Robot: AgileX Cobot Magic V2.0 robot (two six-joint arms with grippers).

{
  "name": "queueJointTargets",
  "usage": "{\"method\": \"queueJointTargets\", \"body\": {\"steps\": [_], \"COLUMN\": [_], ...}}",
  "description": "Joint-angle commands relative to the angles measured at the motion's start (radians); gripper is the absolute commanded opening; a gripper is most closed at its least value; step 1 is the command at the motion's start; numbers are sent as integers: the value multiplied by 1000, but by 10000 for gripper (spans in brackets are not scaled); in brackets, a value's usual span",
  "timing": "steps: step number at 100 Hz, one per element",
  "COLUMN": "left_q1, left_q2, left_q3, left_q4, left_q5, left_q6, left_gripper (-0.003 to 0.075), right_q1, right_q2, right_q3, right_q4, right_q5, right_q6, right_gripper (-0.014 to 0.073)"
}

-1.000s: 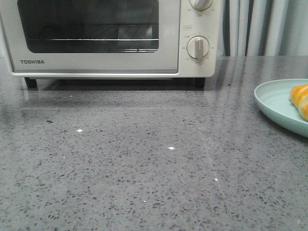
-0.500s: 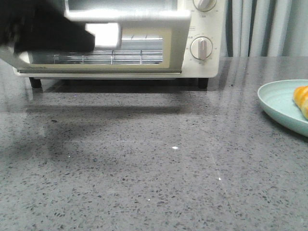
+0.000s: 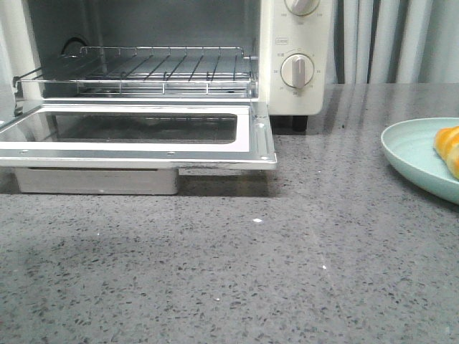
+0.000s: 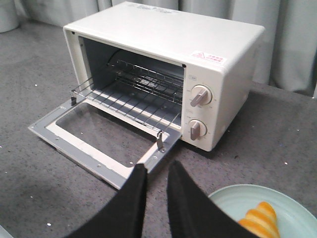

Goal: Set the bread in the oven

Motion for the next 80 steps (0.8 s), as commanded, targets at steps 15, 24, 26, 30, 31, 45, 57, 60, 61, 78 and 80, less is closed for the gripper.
{"method": "queueJointTargets", "body": {"steps": [15,24,26,30,31,45,57,60,61,78,80], "left_q1": [-8,-8,-8,-8,-8,-8,-8,-8,-8,-8,-8], "left_q2": [-200,-233,-236,-241,-243,-243,-243,-243,-243,-243,-243], "left_q3": [-94,-121,-125,-133,-137,-146,-146,-146,-146,-146,-146], "left_q4": [-75,-66,-64,-64,-64,-55,-55,-54,-54,-51,-51], "left_q5": [-174,-181,-181,-181,-181,-181,-181,-181,-181,-181,-181], "left_q6": [-14,-14,-14,-14,-14,-14,-14,-14,-14,-14,-14], "left_gripper": [-20,-20,-20,-20,-20,-20,-20,-20,-20,-20,-20], "right_q1": [1,1,1,1,1,1,1,1,1,1,1], "right_q2": [120,189,207,244,250,372,481,504,509,627,634], "right_q3": [-17,-17,-17,-17,-17,-17,-19,-19,-19,-19,-19], "right_q4": [-119,-119,-121,-123,-123,-131,-144,-152,-157,-289,-306], "right_q5": [-42,-30,-30,-28,-28,-25,4,11,14,40,45], "right_q6": [56,56,56,56,56,56,66,70,72,172,184], "right_gripper": [84,145,176,255,269,554,615,615,615,615,615]}}
